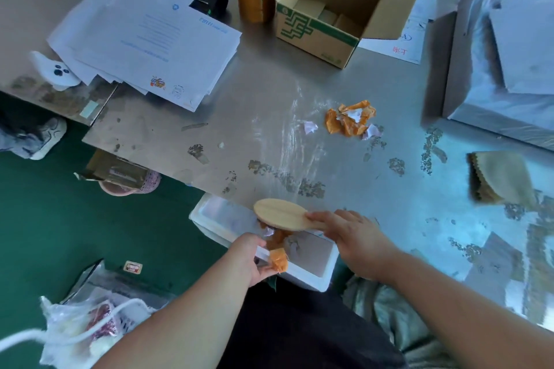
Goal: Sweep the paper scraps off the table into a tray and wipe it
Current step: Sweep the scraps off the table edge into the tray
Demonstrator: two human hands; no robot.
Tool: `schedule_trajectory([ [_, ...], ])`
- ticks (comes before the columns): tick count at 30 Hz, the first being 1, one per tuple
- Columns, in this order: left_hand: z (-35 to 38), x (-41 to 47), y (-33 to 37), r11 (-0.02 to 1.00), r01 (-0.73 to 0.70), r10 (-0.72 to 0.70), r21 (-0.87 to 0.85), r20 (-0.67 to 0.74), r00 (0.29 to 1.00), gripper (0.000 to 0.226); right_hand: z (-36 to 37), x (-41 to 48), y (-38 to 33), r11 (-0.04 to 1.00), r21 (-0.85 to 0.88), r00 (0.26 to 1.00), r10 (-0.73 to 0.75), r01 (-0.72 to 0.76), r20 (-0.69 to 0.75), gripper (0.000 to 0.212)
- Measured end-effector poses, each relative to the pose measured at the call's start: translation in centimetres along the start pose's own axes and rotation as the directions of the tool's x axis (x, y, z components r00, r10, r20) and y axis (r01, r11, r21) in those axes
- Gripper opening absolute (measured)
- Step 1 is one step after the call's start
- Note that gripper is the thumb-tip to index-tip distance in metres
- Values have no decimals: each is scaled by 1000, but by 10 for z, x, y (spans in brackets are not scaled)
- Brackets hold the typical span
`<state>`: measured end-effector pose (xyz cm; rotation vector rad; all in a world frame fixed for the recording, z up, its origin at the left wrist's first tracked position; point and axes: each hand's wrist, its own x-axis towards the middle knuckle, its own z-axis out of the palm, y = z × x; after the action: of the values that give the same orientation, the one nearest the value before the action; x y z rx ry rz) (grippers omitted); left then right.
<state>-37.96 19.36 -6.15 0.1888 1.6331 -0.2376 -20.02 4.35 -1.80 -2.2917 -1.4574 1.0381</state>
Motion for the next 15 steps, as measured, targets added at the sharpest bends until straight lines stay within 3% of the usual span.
schedule_trajectory([
  [4,0,1,1,1000,22,-22,-1,-6,1000,9,-8,-2,5,999,25,998,34,-32,-44,61],
  [15,2,0,6,998,63,-63,-12,-22,998,16,-76,72,28,984,-3,904,165,-181,-395,47],
])
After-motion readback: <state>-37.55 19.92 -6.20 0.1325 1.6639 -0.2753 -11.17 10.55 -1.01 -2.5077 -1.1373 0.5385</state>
